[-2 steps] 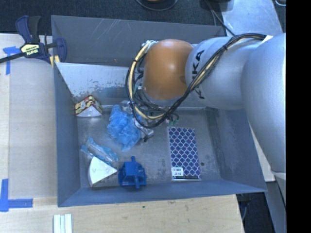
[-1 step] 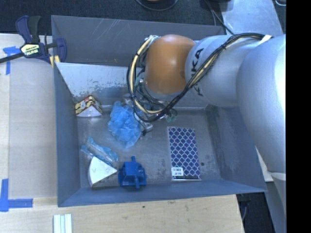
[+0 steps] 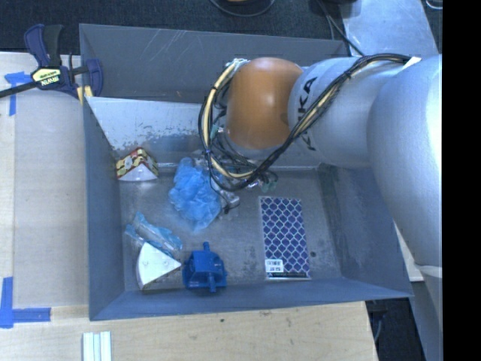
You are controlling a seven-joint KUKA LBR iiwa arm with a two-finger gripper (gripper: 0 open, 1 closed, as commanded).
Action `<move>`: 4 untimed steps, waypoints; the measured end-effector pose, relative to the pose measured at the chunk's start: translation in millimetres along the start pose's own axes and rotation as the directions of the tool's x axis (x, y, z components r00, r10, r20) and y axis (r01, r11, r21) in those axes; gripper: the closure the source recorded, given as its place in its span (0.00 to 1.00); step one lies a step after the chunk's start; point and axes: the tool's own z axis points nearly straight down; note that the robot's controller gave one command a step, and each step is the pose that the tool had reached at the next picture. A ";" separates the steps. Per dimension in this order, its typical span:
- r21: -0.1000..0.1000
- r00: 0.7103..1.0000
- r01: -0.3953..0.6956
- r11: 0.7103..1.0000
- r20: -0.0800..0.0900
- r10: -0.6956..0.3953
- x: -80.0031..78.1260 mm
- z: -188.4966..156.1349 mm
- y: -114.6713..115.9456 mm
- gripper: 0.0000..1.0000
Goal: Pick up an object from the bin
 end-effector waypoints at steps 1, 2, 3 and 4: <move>0.005 0.999 0.034 0.999 0.013 -0.034 -4.5 1.1 10.2 1.00; 0.005 0.999 0.034 0.999 0.013 -0.034 -4.5 1.1 10.2 1.00; 0.005 0.995 0.100 0.995 0.011 -0.100 4.9 -8.0 7.5 1.00; 0.005 0.995 0.095 0.995 0.014 -0.096 2.7 -125.4 13.6 1.00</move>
Offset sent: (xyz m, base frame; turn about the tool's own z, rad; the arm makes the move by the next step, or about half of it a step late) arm 0.0000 0.0000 0.0000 0.0000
